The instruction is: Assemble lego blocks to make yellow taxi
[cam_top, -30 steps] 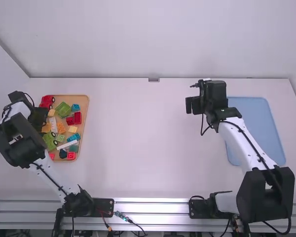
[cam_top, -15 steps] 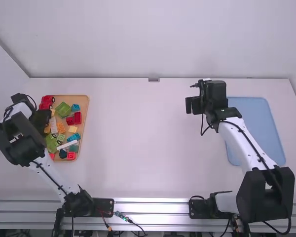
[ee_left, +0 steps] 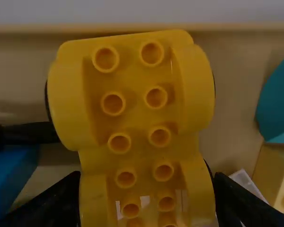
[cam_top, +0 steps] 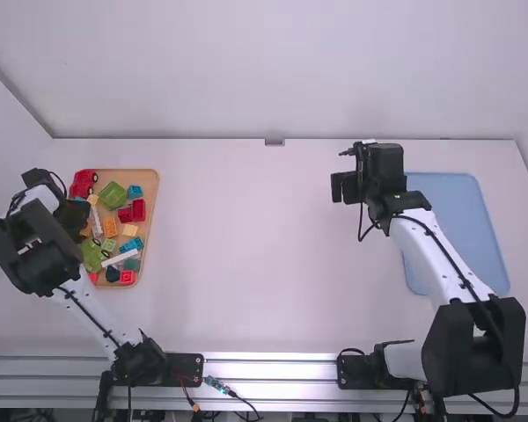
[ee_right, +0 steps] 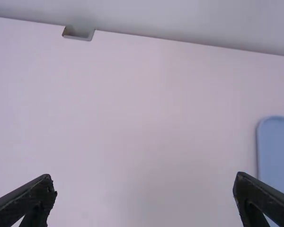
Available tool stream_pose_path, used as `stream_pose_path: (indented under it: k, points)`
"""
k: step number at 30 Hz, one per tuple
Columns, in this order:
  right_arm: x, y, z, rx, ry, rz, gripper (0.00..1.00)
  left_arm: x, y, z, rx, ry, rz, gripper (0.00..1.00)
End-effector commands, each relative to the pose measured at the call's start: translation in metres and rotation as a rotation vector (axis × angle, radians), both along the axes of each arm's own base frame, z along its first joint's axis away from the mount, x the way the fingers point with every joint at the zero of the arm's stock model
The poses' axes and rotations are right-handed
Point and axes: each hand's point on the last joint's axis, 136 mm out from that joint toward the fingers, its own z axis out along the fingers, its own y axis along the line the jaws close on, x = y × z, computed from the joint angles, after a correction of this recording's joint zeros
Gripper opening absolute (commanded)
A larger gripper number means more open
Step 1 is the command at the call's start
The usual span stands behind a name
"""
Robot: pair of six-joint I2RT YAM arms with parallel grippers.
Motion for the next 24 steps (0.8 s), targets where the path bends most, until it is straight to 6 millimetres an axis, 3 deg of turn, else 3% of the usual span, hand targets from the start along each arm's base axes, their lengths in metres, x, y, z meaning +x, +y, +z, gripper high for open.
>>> stream_pose_path:
  k: [1, 10, 12, 14, 15, 19, 23, 24]
  points:
    - [0.007, 0.003, 0.012, 0.006, -0.027, 0.003, 0.99, -0.006, -0.003, -0.01, -0.01, 0.031, 0.006, 0.71]
    - [0.007, 0.003, 0.012, 0.005, -0.027, 0.003, 0.99, -0.009, -0.005, -0.01, -0.023, 0.039, 0.024, 0.68]
    - [0.007, 0.003, 0.012, 0.005, -0.027, 0.003, 0.99, -0.011, -0.007, -0.01, -0.033, 0.04, 0.059, 0.55]
    - [0.007, 0.002, 0.012, 0.005, -0.028, 0.002, 0.99, -0.01, -0.007, -0.01, -0.039, 0.033, 0.054, 0.52]
    - [0.007, 0.003, 0.012, 0.005, -0.029, 0.003, 0.99, -0.009, -0.008, -0.009, -0.04, 0.026, 0.054, 0.43]
    - [0.007, 0.002, 0.012, 0.005, -0.027, 0.003, 0.99, -0.006, -0.006, -0.005, -0.035, 0.018, 0.047, 0.36]
    - [0.007, 0.002, 0.012, 0.005, -0.027, 0.002, 0.99, -0.008, -0.004, -0.002, -0.026, 0.032, 0.05, 0.19]
    - [0.007, 0.002, 0.012, 0.005, -0.027, 0.002, 0.99, -0.009, -0.003, 0.0, -0.021, 0.038, 0.051, 0.19]
